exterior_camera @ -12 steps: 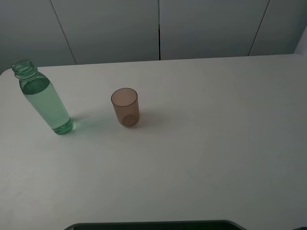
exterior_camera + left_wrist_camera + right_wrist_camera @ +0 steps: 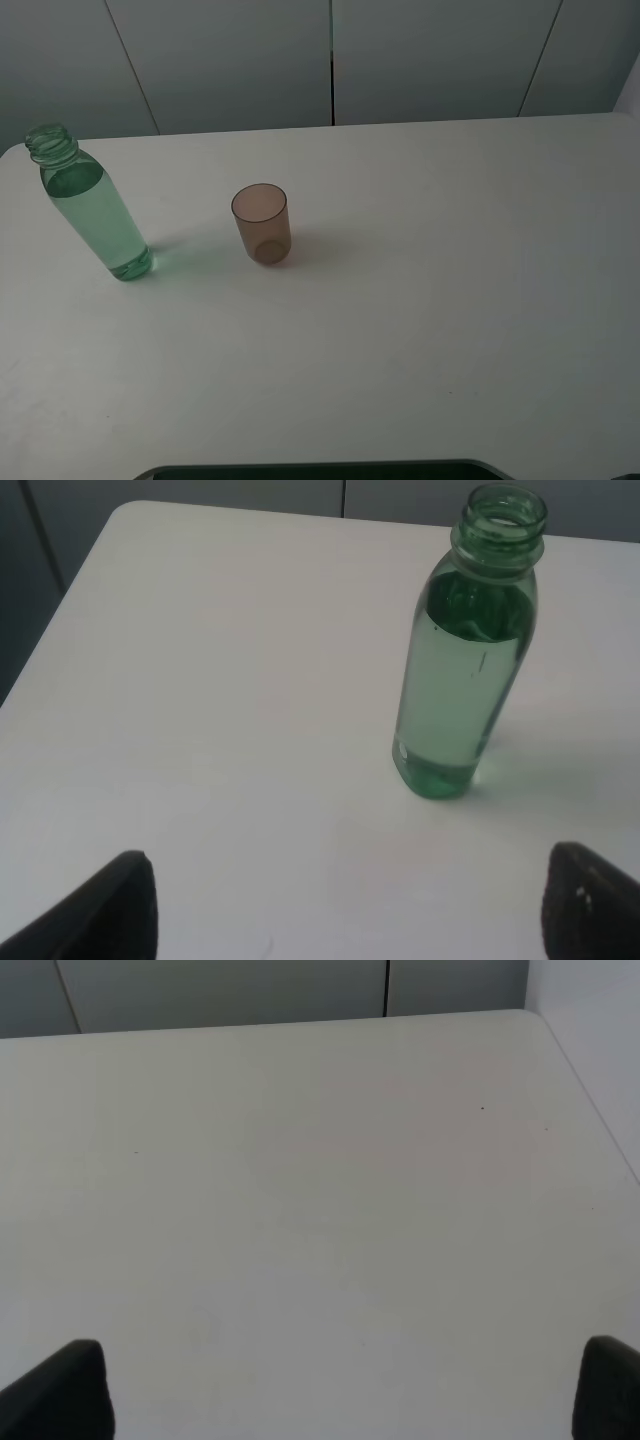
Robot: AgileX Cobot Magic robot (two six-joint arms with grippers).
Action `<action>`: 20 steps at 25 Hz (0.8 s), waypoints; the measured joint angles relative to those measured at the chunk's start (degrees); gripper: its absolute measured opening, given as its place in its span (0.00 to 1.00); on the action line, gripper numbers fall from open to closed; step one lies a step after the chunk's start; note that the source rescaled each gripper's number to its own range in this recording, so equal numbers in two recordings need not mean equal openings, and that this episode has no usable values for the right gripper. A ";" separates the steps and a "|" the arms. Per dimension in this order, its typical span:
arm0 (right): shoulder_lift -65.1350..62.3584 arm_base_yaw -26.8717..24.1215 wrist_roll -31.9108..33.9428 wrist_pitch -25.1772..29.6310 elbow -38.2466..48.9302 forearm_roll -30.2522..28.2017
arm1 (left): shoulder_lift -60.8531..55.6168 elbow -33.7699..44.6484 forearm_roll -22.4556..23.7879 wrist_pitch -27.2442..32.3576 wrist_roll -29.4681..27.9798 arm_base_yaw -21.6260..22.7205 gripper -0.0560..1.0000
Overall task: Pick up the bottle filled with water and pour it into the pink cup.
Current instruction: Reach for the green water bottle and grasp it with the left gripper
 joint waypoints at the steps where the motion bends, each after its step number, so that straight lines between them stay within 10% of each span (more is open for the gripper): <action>1: 0.00 0.00 0.00 0.00 0.00 0.00 | 0.00 0.00 0.00 0.00 0.00 0.00 0.97; 20: 0.00 0.00 0.00 0.00 0.00 0.00 | 0.00 0.00 1.53 0.00 0.00 0.00 0.97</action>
